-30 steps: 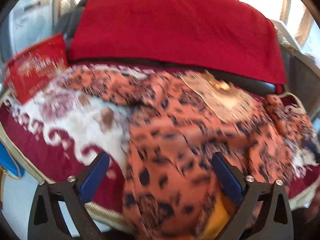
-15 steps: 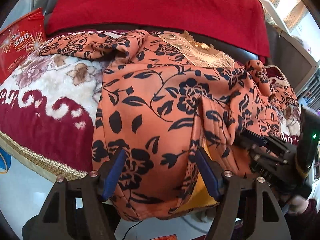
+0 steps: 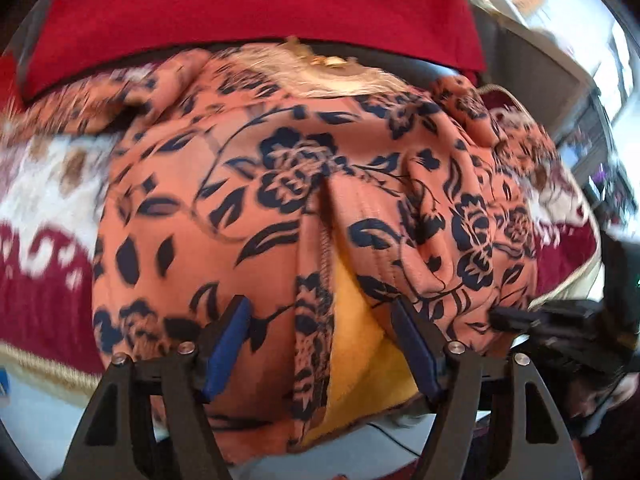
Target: Fold small clothes
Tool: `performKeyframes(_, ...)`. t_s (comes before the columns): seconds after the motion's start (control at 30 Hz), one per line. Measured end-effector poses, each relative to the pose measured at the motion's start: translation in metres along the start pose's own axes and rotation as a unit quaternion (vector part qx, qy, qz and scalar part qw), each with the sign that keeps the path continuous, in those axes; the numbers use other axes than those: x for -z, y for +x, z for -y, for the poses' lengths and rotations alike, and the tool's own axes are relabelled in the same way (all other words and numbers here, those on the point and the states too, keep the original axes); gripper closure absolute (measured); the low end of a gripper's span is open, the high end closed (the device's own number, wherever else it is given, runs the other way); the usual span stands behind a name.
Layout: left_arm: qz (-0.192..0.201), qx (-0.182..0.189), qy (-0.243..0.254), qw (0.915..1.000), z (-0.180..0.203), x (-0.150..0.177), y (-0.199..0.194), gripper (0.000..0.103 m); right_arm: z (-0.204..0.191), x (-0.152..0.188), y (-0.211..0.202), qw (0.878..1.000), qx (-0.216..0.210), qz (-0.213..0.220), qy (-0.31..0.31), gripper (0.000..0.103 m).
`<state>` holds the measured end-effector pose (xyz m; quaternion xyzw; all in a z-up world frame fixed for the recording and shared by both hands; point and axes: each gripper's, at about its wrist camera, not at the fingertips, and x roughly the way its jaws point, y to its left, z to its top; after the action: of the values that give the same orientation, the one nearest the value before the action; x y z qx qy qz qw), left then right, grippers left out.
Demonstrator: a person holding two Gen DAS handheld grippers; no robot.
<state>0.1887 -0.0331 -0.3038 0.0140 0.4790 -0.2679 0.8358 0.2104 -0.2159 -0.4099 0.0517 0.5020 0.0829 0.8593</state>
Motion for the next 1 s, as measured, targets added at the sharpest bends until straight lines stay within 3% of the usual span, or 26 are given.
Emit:
performKeyframes(0.03,0.005,0.000,0.016,0.9999,0.005,-0.001,0.002,0.056,0.004,0.001,-0.005,1.000,-0.005,0.007,0.008,0.100)
performKeyframes(0.07,0.010,-0.002,0.026,0.9996,0.008,-0.002,0.002,0.061,0.007,0.000,-0.010,1.000,-0.012,0.017,0.014,0.100)
performKeyframes(0.1,0.013,0.004,0.032,0.9994,0.009,-0.004,0.002,0.075,0.010,-0.001,-0.013,0.999,-0.018,0.026,0.020,0.100)
performKeyframes(0.13,0.018,0.028,0.034,0.9989,0.010,-0.004,0.001,0.094,0.015,-0.003,-0.019,0.998,-0.028,0.039,0.031,0.100)
performKeyframes(0.17,0.019,0.062,0.029,0.9975,0.006,-0.004,-0.001,0.101,0.021,-0.005,-0.024,0.996,-0.046,0.055,0.047,0.098)
performKeyframes(0.2,0.021,0.102,0.014,0.9944,0.004,-0.003,-0.002,0.100,0.028,-0.007,-0.030,0.993,-0.064,0.073,0.066,0.097)
performKeyframes(0.27,0.023,0.121,0.014,0.9923,0.008,0.003,-0.006,0.100,0.037,-0.009,-0.039,0.987,-0.073,0.112,0.089,0.097)
performKeyframes(0.37,0.018,0.145,0.065,0.9872,0.031,0.018,-0.019,0.100,0.047,-0.011,-0.051,0.979,-0.075,0.154,0.112,0.097)
performKeyframes(0.47,-0.022,0.172,0.115,0.9782,0.058,0.048,-0.032,0.100,0.048,-0.016,-0.060,0.973,-0.073,0.181,0.120,0.097)
performKeyframes(0.57,-0.067,0.184,0.169,0.9661,0.073,0.083,-0.057,0.101,0.044,-0.028,-0.061,0.973,-0.074,0.185,0.119,0.097)
performKeyframes(0.6,-0.092,0.220,0.161,0.9577,0.071,0.094,-0.069,0.101,0.044,-0.031,-0.062,0.973,-0.074,0.185,0.121,0.097)
performKeyframes(0.67,-0.111,0.242,0.170,0.9490,0.069,0.109,-0.090,0.101,0.049,-0.025,-0.068,0.973,-0.079,0.177,0.123,0.097)
performKeyframes(0.73,-0.124,0.217,0.211,0.9452,0.070,0.121,-0.112,0.101,0.048,-0.026,-0.061,0.975,-0.079,0.168,0.125,0.097)
performKeyframes(0.8,-0.116,0.195,0.221,0.9485,0.067,0.116,-0.126,0.101,0.046,-0.031,-0.058,0.976,-0.082,0.163,0.121,0.096)
performKeyframes(0.93,-0.040,0.120,0.202,0.9712,0.055,0.066,-0.130,0.098,0.026,-0.050,-0.048,0.977,-0.110,0.149,0.105,0.096)
performKeyframes(0.97,-0.021,0.102,0.190,0.9763,0.052,0.049,-0.125,0.094,0.020,-0.053,-0.046,0.978,-0.106,0.147,0.099,0.090)
performKeyframes(1.0,-0.004,0.087,0.180,0.9797,0.049,0.035,-0.120,0.080,0.013,-0.057,-0.039,0.981,-0.105,0.136,0.092,0.079)
